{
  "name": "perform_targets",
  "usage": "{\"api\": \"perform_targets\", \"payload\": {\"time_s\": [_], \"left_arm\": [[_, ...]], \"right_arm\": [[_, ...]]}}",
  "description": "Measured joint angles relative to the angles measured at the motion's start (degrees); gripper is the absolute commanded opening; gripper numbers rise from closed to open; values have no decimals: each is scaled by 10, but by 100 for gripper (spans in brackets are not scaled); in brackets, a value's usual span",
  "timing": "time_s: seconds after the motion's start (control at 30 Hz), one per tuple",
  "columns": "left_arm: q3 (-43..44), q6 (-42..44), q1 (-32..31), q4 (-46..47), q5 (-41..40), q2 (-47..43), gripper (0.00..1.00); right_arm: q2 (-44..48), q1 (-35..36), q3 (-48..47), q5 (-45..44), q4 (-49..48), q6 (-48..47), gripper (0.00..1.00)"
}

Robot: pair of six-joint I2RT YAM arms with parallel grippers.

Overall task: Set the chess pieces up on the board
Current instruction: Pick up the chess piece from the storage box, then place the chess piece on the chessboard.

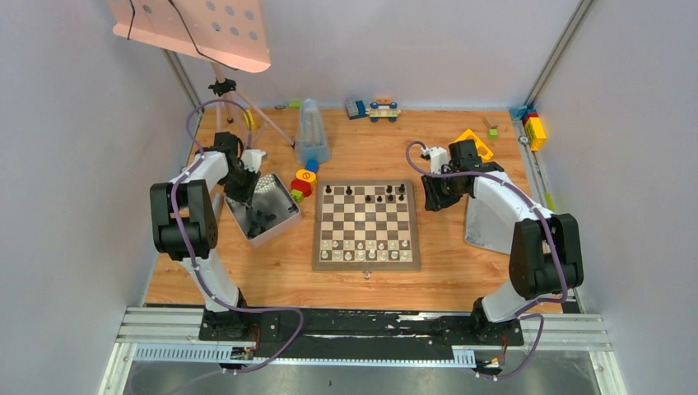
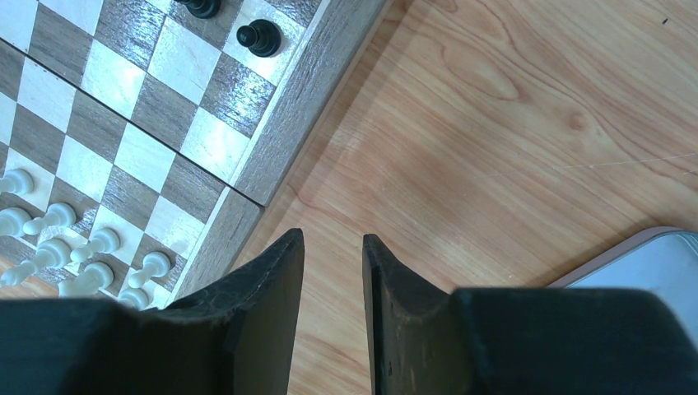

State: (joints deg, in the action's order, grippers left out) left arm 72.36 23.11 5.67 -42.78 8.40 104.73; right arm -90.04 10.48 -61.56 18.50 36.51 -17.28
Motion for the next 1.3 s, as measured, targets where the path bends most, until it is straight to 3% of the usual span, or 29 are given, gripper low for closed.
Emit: {"api": "perform_targets", "payload": {"time_s": [0.13, 0.33, 0.8, 1.07, 1.3], "left_arm": [[0, 0, 0, 0, 7, 5, 17], [0, 5, 0, 1, 19, 1, 9], [0, 13, -27, -22, 77, -137, 8], [11, 15, -174, -34, 87, -165, 9], [145, 12, -303, -67, 86, -96, 10]], "right_arm": [[0, 0, 0, 0, 1, 0, 33], [-8, 3, 0, 0, 2, 0, 33], [-8, 8, 0, -2, 6, 0, 33], [-8, 8, 0, -7, 6, 0, 32], [-6, 8, 0, -19, 5, 0, 31]]}}
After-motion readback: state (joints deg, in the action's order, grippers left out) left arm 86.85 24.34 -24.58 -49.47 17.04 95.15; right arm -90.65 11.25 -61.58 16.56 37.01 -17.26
